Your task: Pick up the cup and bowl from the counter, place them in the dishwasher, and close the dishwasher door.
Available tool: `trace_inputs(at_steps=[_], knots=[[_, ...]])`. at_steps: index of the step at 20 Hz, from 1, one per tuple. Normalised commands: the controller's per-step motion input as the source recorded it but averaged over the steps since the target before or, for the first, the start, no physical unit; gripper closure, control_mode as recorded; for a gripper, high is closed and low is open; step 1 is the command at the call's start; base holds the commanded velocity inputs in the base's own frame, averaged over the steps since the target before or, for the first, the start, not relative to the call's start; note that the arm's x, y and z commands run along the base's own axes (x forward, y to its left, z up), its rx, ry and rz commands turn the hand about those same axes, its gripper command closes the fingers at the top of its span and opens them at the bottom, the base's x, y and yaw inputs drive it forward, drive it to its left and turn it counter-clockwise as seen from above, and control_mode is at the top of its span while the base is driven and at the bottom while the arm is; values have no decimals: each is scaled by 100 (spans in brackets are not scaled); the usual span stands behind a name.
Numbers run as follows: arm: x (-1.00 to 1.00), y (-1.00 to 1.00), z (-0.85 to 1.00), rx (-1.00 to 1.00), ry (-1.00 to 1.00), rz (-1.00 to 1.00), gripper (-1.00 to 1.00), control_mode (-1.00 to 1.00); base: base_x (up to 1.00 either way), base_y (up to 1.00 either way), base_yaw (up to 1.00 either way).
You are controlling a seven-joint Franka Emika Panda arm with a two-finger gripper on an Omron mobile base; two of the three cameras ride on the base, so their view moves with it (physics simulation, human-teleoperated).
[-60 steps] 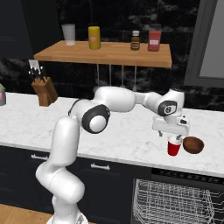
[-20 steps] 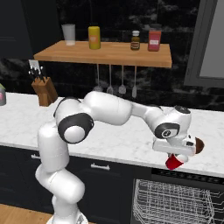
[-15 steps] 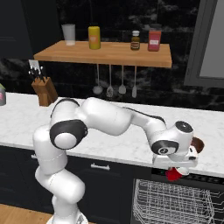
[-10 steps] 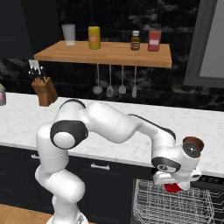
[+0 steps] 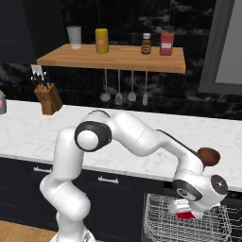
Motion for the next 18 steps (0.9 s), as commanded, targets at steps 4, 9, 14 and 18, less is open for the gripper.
trace_inputs(at_steps=[4,9,14,18], knots=[[0,0,-57,5,0,-2,100,-100,0,0,0],[0,2,-60,4,-5,-3,100,-100,0,0,0],[10,26,-54,0,-2,-1,100,-100,0,0,0],[20,42,-41,0,0,-1,100,-100,0,0,0]])
